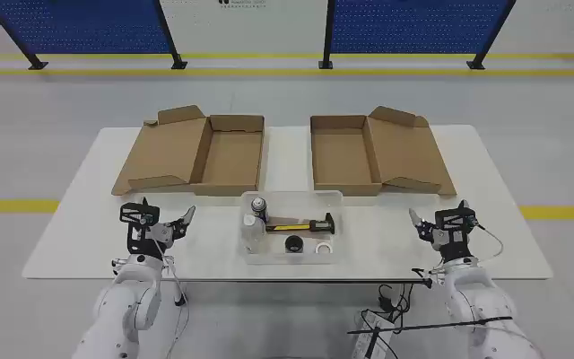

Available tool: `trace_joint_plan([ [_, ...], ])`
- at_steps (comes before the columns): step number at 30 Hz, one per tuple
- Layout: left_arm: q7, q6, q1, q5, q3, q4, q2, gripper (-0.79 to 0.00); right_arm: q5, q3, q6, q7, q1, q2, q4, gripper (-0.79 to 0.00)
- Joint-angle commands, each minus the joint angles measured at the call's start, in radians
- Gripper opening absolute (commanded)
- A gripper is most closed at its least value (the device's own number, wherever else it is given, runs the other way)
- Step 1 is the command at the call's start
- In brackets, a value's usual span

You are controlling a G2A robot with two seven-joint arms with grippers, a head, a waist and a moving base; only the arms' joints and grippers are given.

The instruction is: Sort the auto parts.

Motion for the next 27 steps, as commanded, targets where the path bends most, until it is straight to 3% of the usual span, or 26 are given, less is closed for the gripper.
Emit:
trace_joint_plan([
  [1, 0.000, 0.000, 0.000, 0.000, 0.000, 0.000, 0.000, -0.001, 0.000, 0.000, 0.000, 0.000, 0.000, 0.000, 0.000, 0.000],
  [15, 0.000, 0.000, 0.000, 0.000, 0.000, 0.000, 0.000, -0.001, 0.000, 0.000, 0.000, 0.000, 0.000, 0.000, 0.000, -0.001],
  [27, -0.017, -0.027, -0.042, -0.037, 0.018, -0.047, -0.008, 0.000, 0.000, 0.000, 0.000, 0.000, 0.000, 0.000, 0.000, 0.000],
])
